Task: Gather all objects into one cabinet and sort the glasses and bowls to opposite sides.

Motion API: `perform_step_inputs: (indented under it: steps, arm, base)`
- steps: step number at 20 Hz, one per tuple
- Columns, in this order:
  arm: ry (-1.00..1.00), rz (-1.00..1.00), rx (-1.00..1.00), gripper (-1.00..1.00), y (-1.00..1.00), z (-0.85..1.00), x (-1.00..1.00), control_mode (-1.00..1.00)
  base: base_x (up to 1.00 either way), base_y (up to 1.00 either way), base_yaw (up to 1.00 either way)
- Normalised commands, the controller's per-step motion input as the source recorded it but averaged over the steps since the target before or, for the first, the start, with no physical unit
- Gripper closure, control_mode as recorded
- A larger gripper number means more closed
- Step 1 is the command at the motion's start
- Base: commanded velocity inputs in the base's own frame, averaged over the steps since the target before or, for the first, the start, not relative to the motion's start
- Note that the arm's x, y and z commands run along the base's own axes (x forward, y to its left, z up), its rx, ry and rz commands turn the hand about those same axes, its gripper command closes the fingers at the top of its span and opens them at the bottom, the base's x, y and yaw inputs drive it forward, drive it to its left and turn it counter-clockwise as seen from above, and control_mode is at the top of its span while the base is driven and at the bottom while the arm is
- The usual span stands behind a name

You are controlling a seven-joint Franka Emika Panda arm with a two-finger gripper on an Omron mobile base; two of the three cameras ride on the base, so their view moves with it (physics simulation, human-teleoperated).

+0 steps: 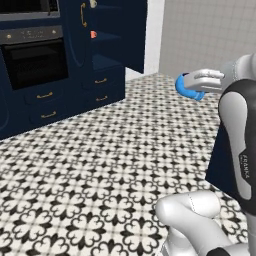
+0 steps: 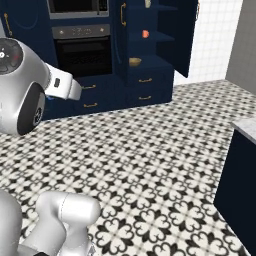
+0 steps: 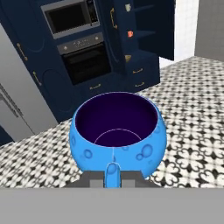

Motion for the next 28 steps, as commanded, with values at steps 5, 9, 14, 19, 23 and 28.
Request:
perform_step_inputs:
  steps: [5,9,14,19,23,28]
  arm:
    - [0.00,0.00,0.00,1.00,0.00,0.00,0.00,1.00]
    - [0.00,0.00,0.00,1.00,0.00,0.00,0.00,1.00]
    - [0.00,0.00,0.00,1.00,0.00,0.00,0.00,1.00]
    - [0.00,0.00,0.00,1.00,0.00,0.00,0.00,1.00]
    - [0.00,0.00,0.00,1.00,0.00,0.00,0.00,1.00]
    - [0.00,0.00,0.00,1.00,0.00,0.00,0.00,1.00]
  base:
    - [0.59,0.16,-0.10]
    - [0.55,0.27,-0.12]
    - [0.47,0.19,-0.13]
    - [0.54,0.10,-0.15]
    - [0.76,0.24,-0.18]
    - [0.93,0.26,-0.17]
